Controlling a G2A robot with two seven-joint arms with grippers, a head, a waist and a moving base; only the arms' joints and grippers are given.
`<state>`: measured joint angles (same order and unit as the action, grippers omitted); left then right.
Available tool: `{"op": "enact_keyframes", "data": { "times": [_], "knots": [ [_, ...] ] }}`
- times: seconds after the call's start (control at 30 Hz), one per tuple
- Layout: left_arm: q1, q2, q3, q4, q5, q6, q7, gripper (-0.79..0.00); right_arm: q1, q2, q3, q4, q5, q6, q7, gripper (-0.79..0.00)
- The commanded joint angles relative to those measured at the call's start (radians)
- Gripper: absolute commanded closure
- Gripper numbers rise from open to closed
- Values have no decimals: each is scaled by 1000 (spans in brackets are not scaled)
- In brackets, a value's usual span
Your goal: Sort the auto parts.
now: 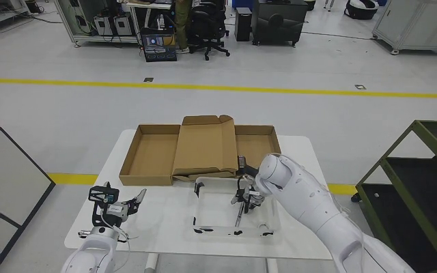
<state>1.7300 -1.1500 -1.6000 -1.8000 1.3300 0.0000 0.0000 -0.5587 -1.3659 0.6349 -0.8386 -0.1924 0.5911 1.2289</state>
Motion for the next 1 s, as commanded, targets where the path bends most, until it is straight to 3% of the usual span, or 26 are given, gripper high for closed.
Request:
{"op": "enact_keyframes", "data": {
  "times": [0.0, 0.43, 0.6, 0.73, 0.97],
  "knots": [
    [0, 0, 0, 0, 0, 0, 0, -785, 4, -4, -5, 10, 5, 0, 0, -388],
    [0, 0, 0, 0, 0, 0, 0, -785, 29, -33, -49, 74, 22, -10, 10, -369],
    [0, 0, 0, 0, 0, 0, 0, -785, 41, -41, -57, 85, 27, -14, 9, -314],
    [0, 0, 0, 0, 0, 0, 0, -785, 36, -31, -33, 54, 32, -33, -8, -314],
    [0, 0, 0, 0, 0, 0, 0, -785, 14, -6, -42, 19, 2, 22, -21, -339]
  ]
}}
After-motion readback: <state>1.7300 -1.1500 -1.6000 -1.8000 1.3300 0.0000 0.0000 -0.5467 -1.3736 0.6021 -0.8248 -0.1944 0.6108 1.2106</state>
